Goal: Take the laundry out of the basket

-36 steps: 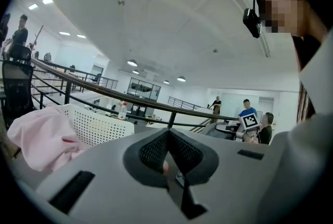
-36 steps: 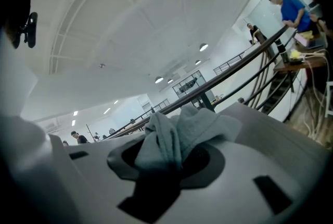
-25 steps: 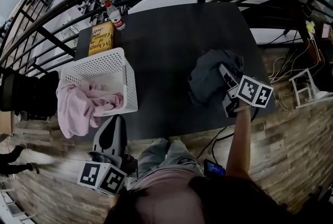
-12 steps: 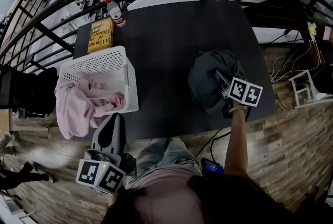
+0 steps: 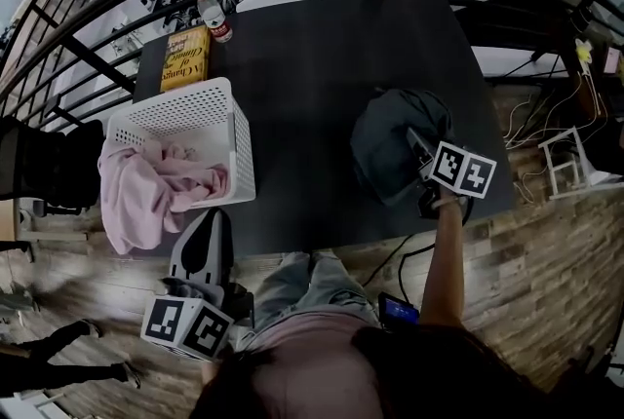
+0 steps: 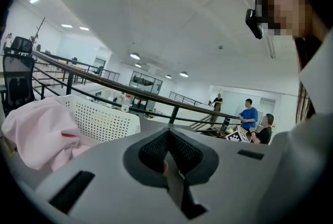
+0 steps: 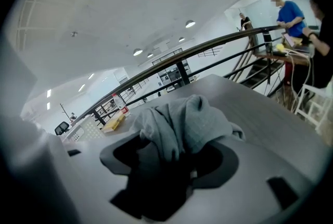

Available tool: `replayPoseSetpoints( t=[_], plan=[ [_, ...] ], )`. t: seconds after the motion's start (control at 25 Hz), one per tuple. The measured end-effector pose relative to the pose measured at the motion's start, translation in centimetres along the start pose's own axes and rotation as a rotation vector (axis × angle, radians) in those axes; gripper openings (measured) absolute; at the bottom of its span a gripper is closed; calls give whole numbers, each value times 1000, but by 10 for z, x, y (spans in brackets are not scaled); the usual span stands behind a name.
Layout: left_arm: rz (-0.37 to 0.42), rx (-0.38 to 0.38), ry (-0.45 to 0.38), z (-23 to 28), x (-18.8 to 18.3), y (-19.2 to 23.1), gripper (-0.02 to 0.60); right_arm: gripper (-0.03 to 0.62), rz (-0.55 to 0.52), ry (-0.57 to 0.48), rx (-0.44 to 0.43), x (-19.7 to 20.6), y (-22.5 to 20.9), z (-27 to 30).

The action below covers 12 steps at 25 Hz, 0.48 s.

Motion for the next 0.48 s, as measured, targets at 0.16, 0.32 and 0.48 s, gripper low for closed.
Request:
replayPoseSetpoints(
  t=[0.16, 0.32, 0.48],
  plan=[
    [-7, 20, 16, 0, 4, -4, 0, 288, -9, -10, 46, 0, -6, -17],
    [-8, 44, 18, 0, 5, -4, 0, 288, -12, -12, 75, 6, -9, -34],
    [-4, 84, 18, -3, 5, -8, 0, 288, -17, -26, 110, 10, -10, -54]
  ],
)
Point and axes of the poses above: the fingertips, and each gripper's own axes: z forward along the fingers, y to its left, x out of its underside, the point moved 3 cm from there along -z, backward along the fingers
